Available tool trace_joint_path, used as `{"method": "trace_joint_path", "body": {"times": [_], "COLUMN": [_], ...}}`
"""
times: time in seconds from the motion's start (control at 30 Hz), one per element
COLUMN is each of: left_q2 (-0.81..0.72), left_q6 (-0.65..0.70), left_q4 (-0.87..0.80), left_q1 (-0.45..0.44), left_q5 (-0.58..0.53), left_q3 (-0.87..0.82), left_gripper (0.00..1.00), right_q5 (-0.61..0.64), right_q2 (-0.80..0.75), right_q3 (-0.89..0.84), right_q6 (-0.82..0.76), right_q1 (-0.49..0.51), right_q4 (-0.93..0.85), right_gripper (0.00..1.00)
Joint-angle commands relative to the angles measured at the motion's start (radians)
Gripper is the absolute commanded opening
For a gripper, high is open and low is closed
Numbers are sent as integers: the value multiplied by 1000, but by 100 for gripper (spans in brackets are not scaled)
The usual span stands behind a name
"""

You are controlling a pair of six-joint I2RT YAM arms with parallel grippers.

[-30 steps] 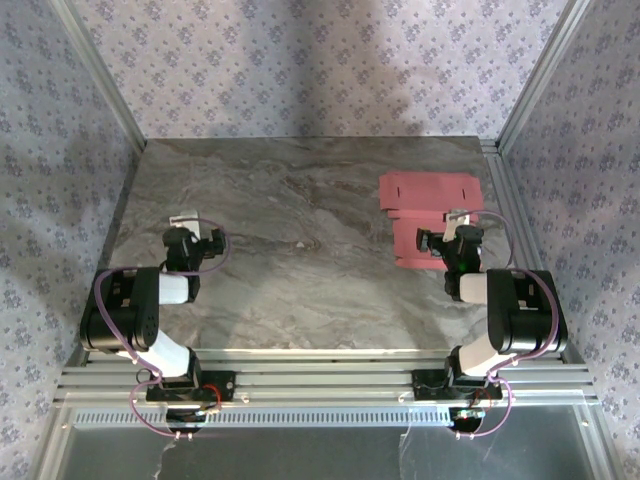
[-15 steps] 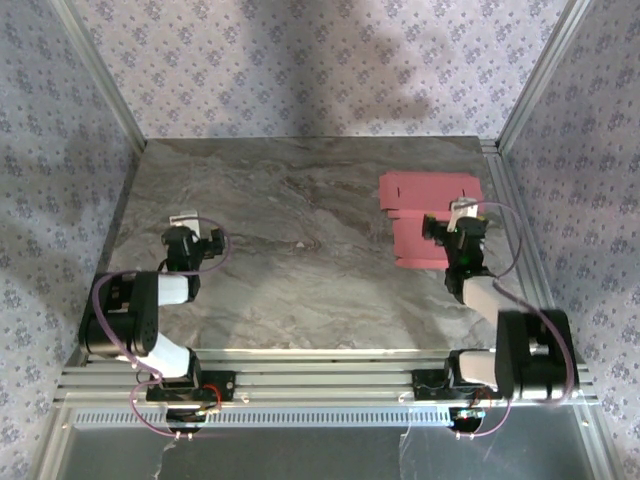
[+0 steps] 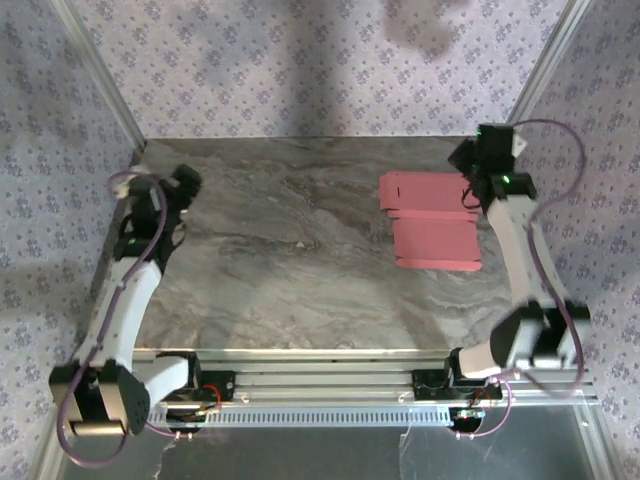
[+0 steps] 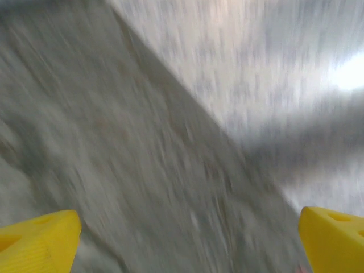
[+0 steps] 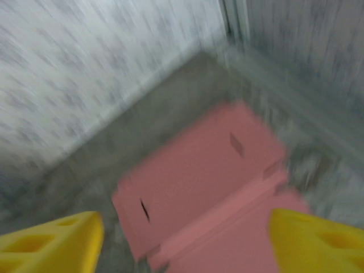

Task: Fold the paper box

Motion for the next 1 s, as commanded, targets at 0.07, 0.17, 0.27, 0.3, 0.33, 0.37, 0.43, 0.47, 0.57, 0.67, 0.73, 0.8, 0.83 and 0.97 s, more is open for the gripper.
{"method": "trace_joint_path", "body": {"times": [0.07,0.17,0.27,0.3,0.33,0.37,0.43,0.47,0.57,0.67,0.73,0.8,0.83,0.97], "left_q2": [50,32,30,25,16,5,-26,-39,-70,-71,-56,-34,-18,37], "left_q6": [-149,-172,-152,-144,-134,-120,-90,-84,-81,-80,-78,-74,-74,-92], "left_q4": [-240,-219,-283,-322,-363,-393,-426,-433,-435,-435,-432,-427,-422,-382], "left_q1": [-272,-389,-441,-441,-441,-437,-413,-398,-341,-291,-268,-262,-261,-261], "left_q5": [154,158,153,143,122,104,90,91,121,160,191,213,226,272], "left_q3": [26,-3,14,26,37,49,63,63,48,27,20,21,24,27], "left_gripper": [95,93,92,92,92,92,93,94,94,94,94,93,92,84], "right_q5": [-288,-343,-382,-400,-419,-439,-483,-499,-581,-646,-693,-724,-739,-701], "right_q2": [268,356,473,511,545,569,588,585,559,547,572,600,607,579], "right_q3": [-52,-41,15,31,43,48,23,3,-89,-108,-39,54,93,212], "right_q6": [85,68,61,59,65,81,137,171,331,492,558,597,615,605], "right_q1": [-19,7,55,79,107,134,205,241,368,506,595,657,680,698], "right_q4": [-231,-200,-243,-256,-272,-278,-245,-224,-92,50,84,78,88,13], "right_gripper": [60,59,57,56,54,54,51,51,51,52,53,54,54,54]}}
